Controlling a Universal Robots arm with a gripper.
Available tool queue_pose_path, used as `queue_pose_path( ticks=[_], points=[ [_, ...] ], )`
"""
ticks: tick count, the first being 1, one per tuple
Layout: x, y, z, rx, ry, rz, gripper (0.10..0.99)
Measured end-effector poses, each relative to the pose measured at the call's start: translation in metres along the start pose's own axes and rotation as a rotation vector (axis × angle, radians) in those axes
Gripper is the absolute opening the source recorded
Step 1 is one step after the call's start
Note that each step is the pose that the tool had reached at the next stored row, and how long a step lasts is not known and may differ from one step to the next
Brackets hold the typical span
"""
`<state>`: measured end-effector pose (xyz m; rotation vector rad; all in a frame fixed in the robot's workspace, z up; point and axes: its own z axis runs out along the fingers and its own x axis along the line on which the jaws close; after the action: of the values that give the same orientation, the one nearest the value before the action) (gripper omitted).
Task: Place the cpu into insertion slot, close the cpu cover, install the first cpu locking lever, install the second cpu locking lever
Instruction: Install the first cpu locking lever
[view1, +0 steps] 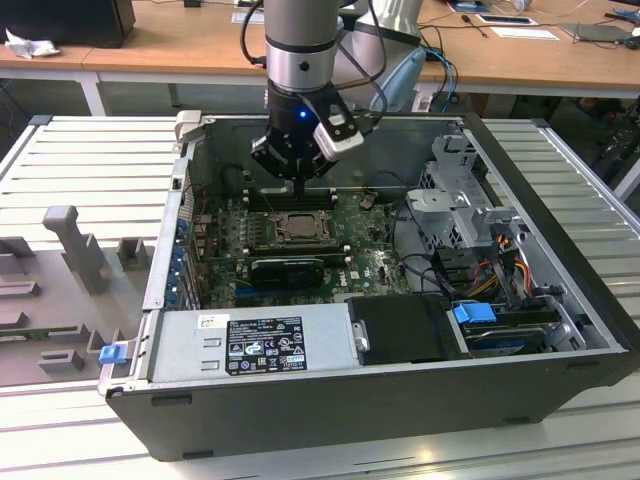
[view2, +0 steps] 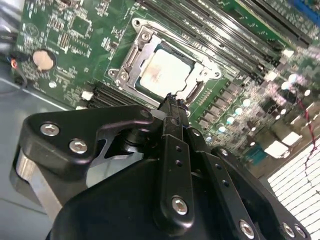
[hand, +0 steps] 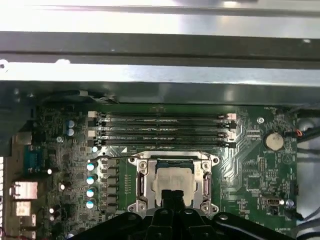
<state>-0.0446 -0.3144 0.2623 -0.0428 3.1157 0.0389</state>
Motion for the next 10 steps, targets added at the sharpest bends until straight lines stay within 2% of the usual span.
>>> queue_pose_path(
  ticks=[2,5,10],
  points=[
    [0.0029,0.0000,0.0002,-0.002,-0.0004,-0.001,0.106],
    [0.0275,0.0007,0.0000,-0.006,-0.0003,-0.001,0.106],
    [0.0449,0.0012,-0.0004,-0.008,-0.0003,0.000,0.106]
  ],
)
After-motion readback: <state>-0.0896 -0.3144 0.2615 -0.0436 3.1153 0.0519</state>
